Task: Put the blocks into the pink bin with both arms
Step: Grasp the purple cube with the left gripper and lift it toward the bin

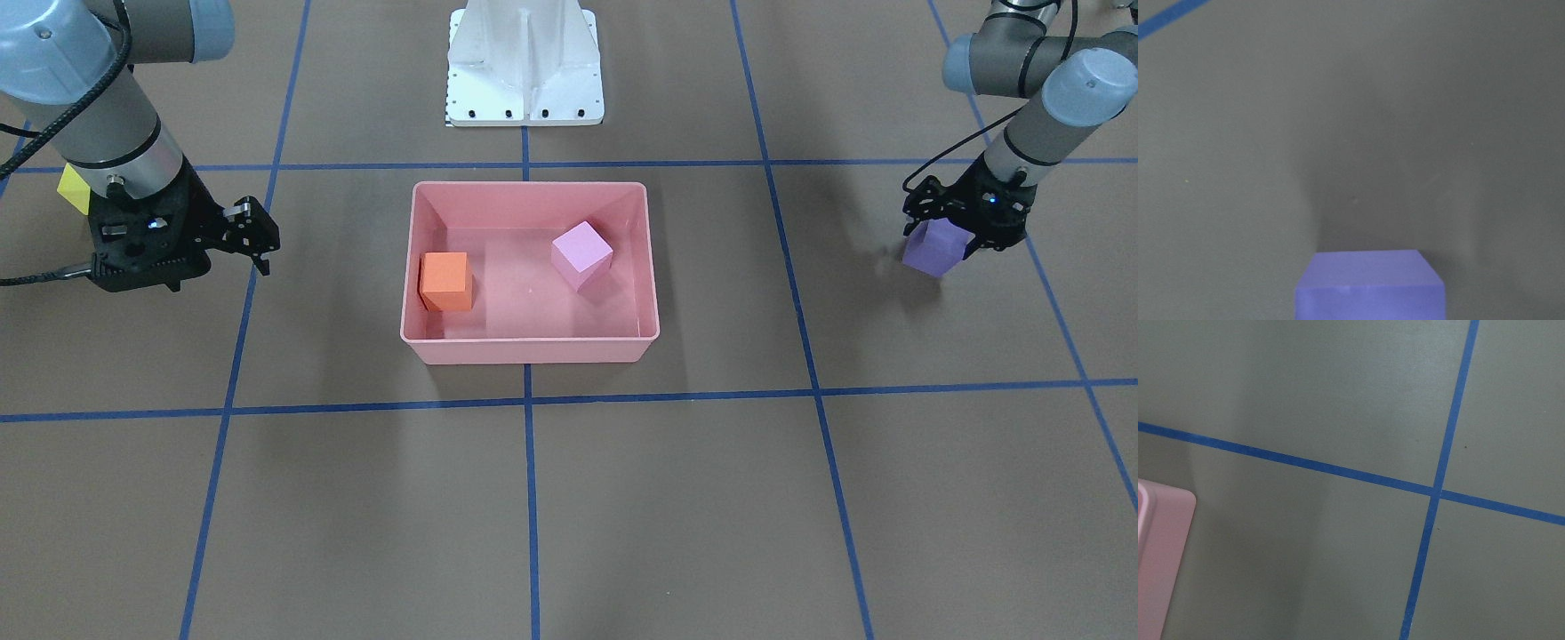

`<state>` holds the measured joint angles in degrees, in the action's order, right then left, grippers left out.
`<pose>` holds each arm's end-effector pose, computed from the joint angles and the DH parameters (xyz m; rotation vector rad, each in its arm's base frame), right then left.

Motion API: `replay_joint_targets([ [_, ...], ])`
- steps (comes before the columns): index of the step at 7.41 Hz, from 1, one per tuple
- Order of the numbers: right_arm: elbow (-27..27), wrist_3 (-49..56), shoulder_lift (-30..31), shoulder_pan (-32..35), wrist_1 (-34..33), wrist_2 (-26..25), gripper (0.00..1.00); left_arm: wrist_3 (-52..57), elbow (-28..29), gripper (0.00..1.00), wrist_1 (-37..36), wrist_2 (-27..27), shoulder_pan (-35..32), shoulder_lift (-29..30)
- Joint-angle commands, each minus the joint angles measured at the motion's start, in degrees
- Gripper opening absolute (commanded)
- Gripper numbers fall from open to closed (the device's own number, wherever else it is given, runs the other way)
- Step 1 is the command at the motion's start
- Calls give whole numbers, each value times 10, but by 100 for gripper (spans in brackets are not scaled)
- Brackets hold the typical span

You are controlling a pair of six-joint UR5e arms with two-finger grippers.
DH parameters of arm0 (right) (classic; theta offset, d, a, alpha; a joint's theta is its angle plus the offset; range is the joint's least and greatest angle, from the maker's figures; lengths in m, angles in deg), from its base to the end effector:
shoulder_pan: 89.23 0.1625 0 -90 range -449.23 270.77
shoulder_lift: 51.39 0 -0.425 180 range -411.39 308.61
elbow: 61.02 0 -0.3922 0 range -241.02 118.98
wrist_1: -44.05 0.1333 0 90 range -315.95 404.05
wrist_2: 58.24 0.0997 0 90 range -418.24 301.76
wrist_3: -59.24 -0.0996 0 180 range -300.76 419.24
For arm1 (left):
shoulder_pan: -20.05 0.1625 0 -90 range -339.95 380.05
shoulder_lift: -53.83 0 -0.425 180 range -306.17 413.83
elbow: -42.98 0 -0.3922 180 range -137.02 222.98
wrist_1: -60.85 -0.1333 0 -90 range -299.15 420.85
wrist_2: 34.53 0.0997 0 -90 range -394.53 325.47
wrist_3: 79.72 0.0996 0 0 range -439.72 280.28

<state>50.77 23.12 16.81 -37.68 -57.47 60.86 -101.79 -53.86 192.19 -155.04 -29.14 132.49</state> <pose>-0.2896 -0.5012 0.3075 0.1362 -0.7255 -0.1809 0.2241 -0.3861 0.6189 0.2698 0.7726 0.4799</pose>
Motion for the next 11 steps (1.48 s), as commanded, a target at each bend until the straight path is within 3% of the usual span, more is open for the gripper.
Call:
replay_joint_targets([
  [1,1,14,9,8,0,6,100,-12,6,43,1,-1,1,10],
  [3,0,92,44,53,0,37,100,-21,-44,21,-41,-35,1,21],
  [5,0,181,98,84,0,37,100,-62,-162,21,-236,-42,-1,89],
  [6,-1,206,130,93,23,39,100,-112,-198,21,-350,-42,0,174],
  [8,-5,207,221,97,144,57,100,-199,-196,22,-517,-40,35,360],
  [10,-9,205,285,96,212,61,100,-305,-148,24,-546,-33,106,471],
  [11,-9,203,293,97,214,61,100,-345,-112,25,-545,-18,130,521],
])
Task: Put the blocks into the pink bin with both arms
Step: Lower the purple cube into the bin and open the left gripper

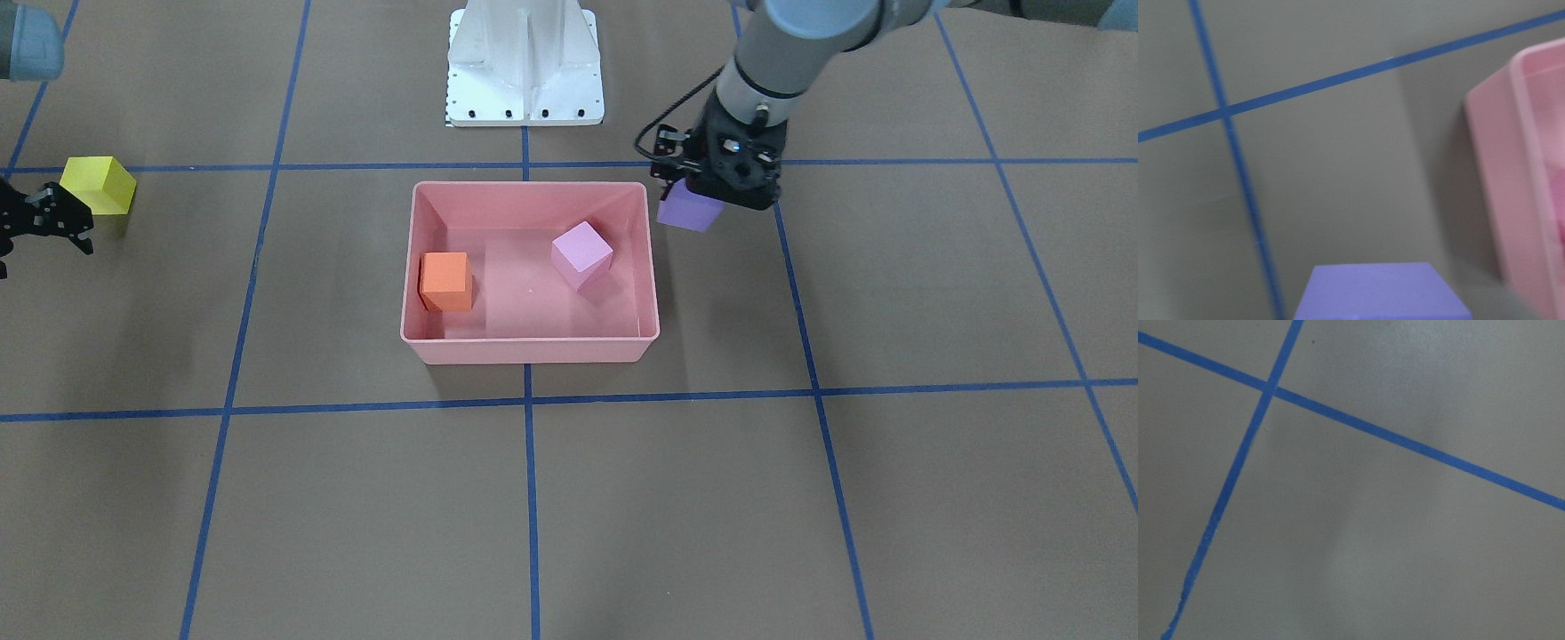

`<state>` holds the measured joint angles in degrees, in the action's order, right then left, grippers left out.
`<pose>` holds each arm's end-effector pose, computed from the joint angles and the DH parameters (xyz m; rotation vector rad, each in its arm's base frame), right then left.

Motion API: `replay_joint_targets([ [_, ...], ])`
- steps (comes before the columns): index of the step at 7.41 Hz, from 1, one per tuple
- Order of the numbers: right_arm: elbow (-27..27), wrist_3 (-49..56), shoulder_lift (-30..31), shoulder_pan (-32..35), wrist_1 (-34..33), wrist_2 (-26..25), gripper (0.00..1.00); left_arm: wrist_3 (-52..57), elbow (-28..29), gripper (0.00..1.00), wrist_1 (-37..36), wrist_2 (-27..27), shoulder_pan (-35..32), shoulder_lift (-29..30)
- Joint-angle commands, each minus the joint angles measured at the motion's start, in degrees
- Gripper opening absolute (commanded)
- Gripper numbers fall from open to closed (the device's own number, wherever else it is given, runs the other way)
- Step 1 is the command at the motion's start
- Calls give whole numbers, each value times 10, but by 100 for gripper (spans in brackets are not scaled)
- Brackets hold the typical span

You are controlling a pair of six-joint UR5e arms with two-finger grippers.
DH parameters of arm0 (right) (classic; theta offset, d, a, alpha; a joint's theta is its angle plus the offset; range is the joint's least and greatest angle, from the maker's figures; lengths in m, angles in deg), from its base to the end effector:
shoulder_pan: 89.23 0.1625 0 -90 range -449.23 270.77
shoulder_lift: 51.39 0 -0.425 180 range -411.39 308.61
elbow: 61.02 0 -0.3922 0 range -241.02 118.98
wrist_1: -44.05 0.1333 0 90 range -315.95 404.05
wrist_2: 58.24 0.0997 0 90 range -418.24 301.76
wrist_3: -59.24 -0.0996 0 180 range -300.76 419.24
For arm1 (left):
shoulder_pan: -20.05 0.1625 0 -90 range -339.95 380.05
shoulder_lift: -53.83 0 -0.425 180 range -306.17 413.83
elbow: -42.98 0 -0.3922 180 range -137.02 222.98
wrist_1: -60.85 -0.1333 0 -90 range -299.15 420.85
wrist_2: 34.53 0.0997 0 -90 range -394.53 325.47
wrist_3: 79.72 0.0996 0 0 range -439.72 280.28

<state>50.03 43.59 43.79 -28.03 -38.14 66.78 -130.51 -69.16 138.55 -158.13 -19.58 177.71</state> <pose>-0.1563 -0.4424 0.5132 0.1433 -0.7123 -0.3457 0.4011 -0.4337 0.1812 0.0397 0.9260 0.2168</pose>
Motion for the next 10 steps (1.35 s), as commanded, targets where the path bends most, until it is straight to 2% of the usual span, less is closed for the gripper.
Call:
replay_joint_targets([
  [1,2,-3,31,1,20,1,100,-102,89,34,-8,57,66,122],
  [2,6,-7,32,0,21,4,100,-127,138,56,-5,73,81,164],
  [3,7,-8,33,0,21,21,100,-134,160,100,8,74,82,175],
  [4,13,-23,37,0,22,28,100,-176,166,100,30,74,82,175],
  [6,16,-83,65,-2,88,41,100,-177,140,100,26,74,64,163],
  [7,16,-96,85,-2,115,43,100,-149,103,100,25,71,48,118],
  [8,16,-120,90,-5,120,43,100,-61,55,100,24,69,27,50],
  [9,16,-146,95,-19,126,41,100,28,26,100,25,66,-10,-17],
  [10,16,-178,120,-31,164,38,100,120,23,100,25,65,-56,-62],
])
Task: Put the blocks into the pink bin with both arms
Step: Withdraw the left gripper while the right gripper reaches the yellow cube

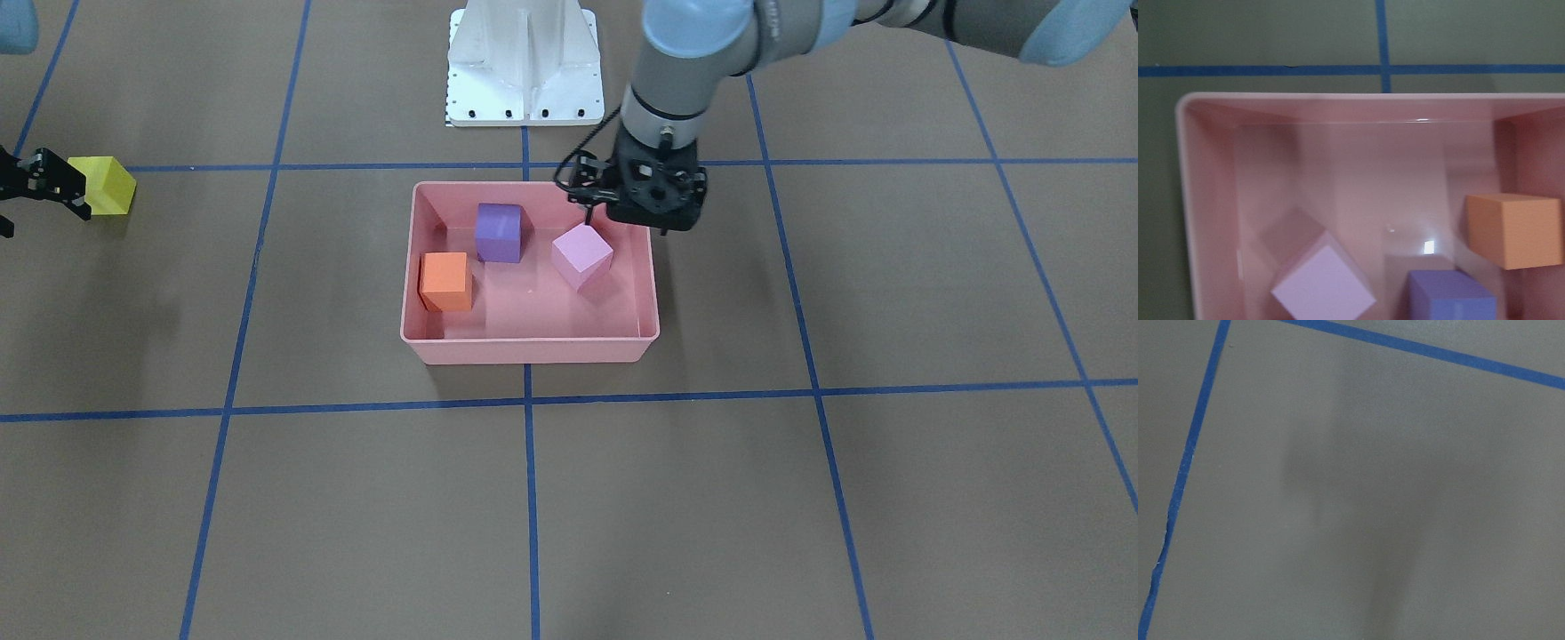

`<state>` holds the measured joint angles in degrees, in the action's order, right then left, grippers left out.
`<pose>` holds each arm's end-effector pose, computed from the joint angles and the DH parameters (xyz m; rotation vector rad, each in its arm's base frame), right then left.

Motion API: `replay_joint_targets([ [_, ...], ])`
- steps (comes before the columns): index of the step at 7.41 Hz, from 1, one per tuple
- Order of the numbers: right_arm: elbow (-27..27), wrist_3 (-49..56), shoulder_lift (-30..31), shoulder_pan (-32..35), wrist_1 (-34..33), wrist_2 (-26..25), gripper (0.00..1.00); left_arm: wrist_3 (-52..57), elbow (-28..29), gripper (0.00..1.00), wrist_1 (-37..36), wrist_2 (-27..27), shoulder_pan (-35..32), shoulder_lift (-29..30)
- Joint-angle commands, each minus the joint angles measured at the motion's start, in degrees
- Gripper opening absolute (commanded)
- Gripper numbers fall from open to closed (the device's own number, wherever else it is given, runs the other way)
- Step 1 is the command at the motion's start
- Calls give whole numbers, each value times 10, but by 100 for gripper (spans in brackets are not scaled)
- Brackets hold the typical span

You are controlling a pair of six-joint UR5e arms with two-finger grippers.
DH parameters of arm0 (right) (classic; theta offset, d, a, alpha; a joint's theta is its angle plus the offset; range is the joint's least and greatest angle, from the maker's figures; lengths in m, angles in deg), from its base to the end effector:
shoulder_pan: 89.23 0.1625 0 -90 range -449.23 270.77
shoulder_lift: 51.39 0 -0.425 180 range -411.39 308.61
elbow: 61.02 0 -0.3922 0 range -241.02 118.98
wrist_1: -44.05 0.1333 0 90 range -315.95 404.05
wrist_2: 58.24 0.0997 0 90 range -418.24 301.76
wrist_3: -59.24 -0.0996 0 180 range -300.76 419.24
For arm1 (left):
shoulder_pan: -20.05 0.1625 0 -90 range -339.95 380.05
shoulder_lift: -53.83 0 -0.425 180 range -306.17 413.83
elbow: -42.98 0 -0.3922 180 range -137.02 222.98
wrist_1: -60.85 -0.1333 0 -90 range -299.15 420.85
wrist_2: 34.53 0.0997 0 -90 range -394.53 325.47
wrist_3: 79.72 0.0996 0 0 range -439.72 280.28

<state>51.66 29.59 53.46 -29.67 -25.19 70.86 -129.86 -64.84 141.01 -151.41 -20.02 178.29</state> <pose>-0.1440 -0.3842 0.5400 0.0805 -0.8184 -0.1832 0.4130 -0.4628 0.2010 0.1240 0.8444 0.1703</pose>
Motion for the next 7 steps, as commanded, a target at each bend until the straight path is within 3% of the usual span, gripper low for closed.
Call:
replay_joint_targets([
  [1,-2,-80,60,-24,95,-5,99,196,-18,100,2,-15,-89,-103],
  [3,-3,-168,109,-67,173,-37,99,347,-13,100,8,-60,-167,-163],
  [5,-6,-239,140,-137,233,-111,99,363,-13,100,8,-60,-172,-176],
  [7,-31,-273,157,-174,291,-153,99,363,-14,100,9,-60,-172,-178],
])
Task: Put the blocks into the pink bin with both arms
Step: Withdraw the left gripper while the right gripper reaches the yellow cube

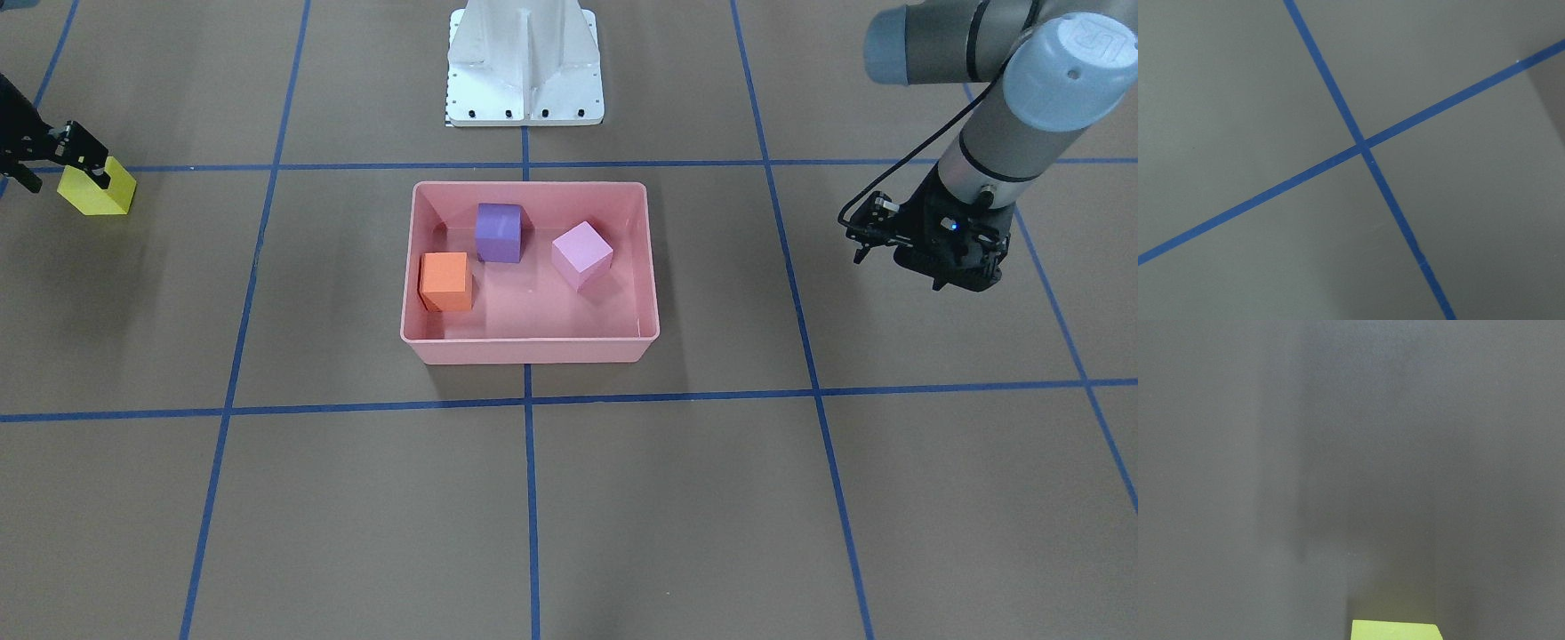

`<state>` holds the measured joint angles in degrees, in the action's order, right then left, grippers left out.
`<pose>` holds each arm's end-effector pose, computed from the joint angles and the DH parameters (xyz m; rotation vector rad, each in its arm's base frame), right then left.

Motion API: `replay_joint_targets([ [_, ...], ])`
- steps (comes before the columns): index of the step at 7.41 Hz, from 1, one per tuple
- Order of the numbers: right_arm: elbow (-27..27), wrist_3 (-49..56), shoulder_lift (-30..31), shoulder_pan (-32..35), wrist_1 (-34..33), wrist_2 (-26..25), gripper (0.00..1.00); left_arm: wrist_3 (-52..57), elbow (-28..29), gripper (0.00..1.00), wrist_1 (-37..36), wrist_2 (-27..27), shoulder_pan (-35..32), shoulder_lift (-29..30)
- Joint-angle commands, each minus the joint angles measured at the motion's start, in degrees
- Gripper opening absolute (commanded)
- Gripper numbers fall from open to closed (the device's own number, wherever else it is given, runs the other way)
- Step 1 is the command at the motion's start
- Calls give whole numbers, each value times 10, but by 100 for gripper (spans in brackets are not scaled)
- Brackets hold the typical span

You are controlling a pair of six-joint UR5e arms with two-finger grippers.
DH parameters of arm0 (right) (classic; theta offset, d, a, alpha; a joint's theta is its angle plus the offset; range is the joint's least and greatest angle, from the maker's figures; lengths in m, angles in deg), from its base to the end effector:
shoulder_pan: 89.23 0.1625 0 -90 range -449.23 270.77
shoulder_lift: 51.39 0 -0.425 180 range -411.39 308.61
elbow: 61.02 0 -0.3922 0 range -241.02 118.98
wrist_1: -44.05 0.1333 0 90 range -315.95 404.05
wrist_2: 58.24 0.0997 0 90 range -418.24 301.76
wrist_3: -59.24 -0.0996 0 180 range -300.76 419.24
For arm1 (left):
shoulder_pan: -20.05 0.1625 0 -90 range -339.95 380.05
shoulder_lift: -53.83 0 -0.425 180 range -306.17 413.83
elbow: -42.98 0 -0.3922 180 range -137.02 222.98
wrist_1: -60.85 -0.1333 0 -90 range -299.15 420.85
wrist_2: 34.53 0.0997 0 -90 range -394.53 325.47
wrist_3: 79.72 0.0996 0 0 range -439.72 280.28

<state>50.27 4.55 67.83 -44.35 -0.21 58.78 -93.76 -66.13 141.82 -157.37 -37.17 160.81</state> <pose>-0.1605 -0.2841 0.5965 0.0695 -0.7870 0.0027 0.2408 -0.5204 0.3671 0.1996 0.7041 0.4478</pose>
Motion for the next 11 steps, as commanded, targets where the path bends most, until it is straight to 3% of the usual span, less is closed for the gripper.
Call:
replay_joint_targets([
  [1,-44,-37,18,-37,84,-40,99,2,-1,100,1,0,-1,-3],
  [7,-51,-124,19,-148,99,-130,96,-4,0,100,1,0,2,-3],
  [9,-50,-123,16,-157,98,-134,7,-4,2,100,1,0,4,-2],
  [10,-42,-122,9,-156,97,-130,0,-4,3,100,1,0,4,-2],
  [11,-28,-121,-10,-144,92,-113,0,-4,3,100,1,0,4,-2],
])
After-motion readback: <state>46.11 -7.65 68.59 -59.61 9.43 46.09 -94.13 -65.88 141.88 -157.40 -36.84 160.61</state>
